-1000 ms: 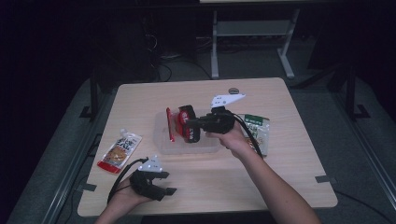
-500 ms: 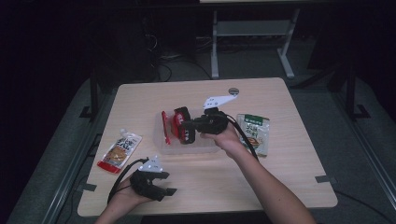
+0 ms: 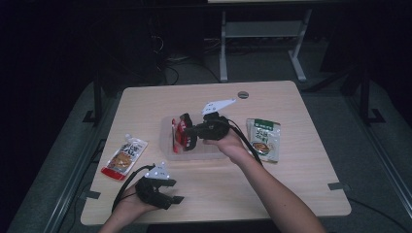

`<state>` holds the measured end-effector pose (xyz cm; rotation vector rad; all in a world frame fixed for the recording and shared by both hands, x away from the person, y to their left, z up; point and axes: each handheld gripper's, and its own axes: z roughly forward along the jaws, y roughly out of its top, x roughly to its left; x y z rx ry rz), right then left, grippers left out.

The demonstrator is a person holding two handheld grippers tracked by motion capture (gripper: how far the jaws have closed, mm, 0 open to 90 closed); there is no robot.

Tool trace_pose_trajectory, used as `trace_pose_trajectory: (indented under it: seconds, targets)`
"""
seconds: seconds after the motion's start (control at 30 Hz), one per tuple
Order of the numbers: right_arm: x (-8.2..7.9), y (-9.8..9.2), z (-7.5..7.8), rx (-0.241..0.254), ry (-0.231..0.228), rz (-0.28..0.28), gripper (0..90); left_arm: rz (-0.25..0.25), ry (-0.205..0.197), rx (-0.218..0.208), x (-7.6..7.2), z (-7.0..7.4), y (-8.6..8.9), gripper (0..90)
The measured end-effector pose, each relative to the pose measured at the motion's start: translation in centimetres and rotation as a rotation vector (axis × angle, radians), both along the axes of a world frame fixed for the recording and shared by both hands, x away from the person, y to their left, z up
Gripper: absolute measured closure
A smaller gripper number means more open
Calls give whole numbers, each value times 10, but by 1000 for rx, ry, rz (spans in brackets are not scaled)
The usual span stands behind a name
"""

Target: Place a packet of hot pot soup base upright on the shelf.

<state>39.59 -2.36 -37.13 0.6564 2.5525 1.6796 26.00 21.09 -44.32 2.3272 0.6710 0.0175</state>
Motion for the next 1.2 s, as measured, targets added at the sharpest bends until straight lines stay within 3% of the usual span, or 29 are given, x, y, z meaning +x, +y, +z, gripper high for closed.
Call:
trace_pose_trajectory:
  seconds: [0.17, 0.47, 0.6, 0.87, 1.2]
  targets:
    - [4, 4, -5, 2, 16, -10, 887, -1, -1, 1, 0, 0, 0, 316]
    - [11, 12, -14, -41, 26, -33, 845, -4, 11, 1, 0, -1, -2, 316]
    - [10, 16, -16, -58, 25, -25, 744, 0, 11, 1, 0, -2, -1, 316]
    - [6, 11, -11, -56, 45, -39, 448, -7, 11, 6, 0, -2, -1, 316]
    - [-10, -9, -1, -92, 23, -26, 356, -6, 11, 11, 2, -3, -1, 316]
